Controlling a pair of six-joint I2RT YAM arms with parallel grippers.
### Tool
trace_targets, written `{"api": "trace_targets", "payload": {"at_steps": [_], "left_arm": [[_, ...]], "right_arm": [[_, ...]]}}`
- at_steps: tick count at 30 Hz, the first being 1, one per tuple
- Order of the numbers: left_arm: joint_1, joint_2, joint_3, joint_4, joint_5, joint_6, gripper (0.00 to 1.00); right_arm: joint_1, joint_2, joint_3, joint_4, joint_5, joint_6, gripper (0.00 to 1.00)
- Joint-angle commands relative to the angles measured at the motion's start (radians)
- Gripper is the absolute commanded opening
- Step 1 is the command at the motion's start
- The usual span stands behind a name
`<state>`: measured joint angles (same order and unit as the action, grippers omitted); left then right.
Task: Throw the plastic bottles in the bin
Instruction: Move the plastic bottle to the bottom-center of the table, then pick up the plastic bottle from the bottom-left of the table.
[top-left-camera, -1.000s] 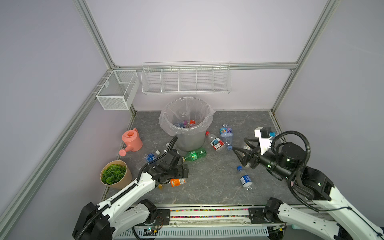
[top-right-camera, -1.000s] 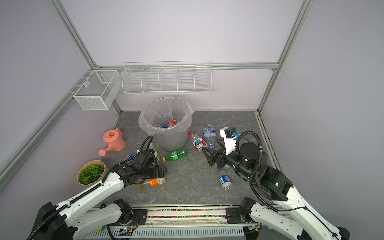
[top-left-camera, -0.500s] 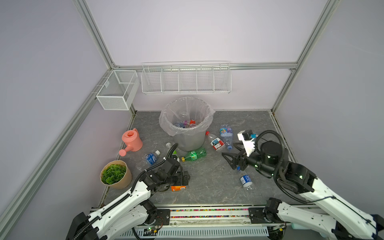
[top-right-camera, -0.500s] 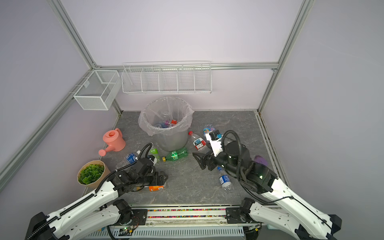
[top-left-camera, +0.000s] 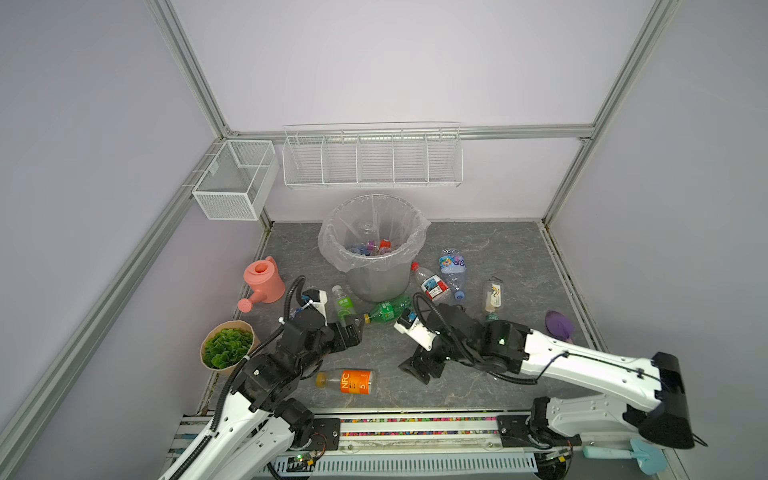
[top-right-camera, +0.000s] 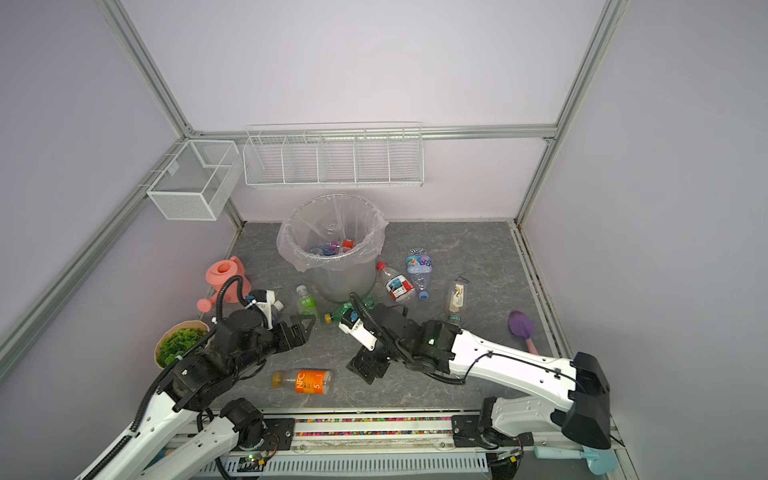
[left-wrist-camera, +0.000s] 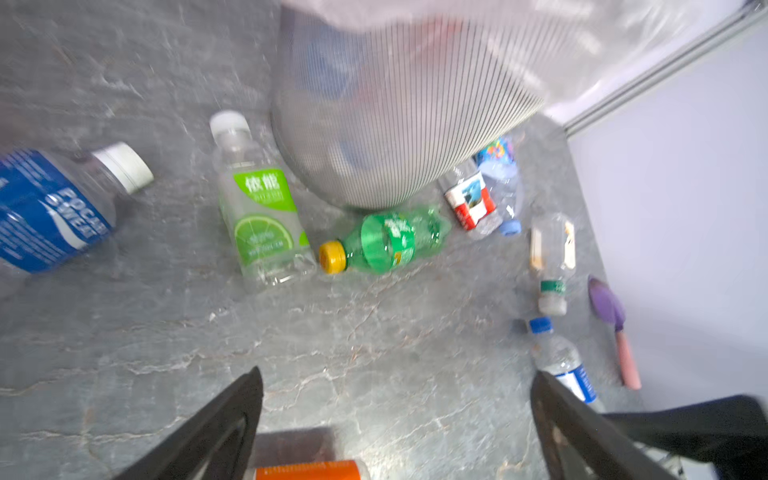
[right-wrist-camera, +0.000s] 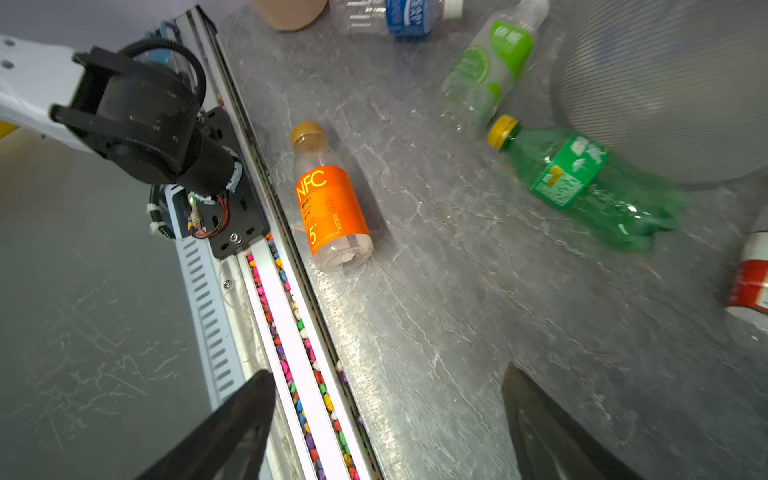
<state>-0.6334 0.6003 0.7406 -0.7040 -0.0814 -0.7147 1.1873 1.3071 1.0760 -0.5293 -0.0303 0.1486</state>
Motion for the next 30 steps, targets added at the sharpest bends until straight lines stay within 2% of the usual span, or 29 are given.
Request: {"api": "trace_targets", "payload": {"at_steps": [1,6,10,13,25,28,30], "left_arm": [[0.015,-0.018,0.093,-0.067,-0.050,-0.019,1.00],[0.024,-0.036,0.200,-0.118,-0.139,-0.014,1.00],[0.027,-0.052,0.251,-0.147,-0.179,-0.017,1.00],[0.027,-0.067,0.281,-0.173,-0.201,-0.019,1.00],[0.027,-0.124,0.377,-0.271,-0.267,0.008,1.00],[0.026,-0.124,0.382,-0.272,-0.262,0.012,1.00],[0.026,-0.125,0.380,-0.271,-0.264,0.013,1.00]], "right_arm": [[0.044,0.105,0.045,0.026,-0.071,-0.015,0.88],[0.164,0.357,0.184,0.079,-0.064,0.073,0.88],[0.252,0.563,0.388,0.008,0.038,0.116,0.88],[0.261,0.668,0.484,-0.028,0.090,0.163,0.88],[0.259,0.894,0.571,-0.095,0.098,0.173,0.88],[0.260,0.907,0.569,-0.111,0.122,0.181,0.91],[0.261,0.888,0.553,-0.101,0.127,0.183,0.97]]}}
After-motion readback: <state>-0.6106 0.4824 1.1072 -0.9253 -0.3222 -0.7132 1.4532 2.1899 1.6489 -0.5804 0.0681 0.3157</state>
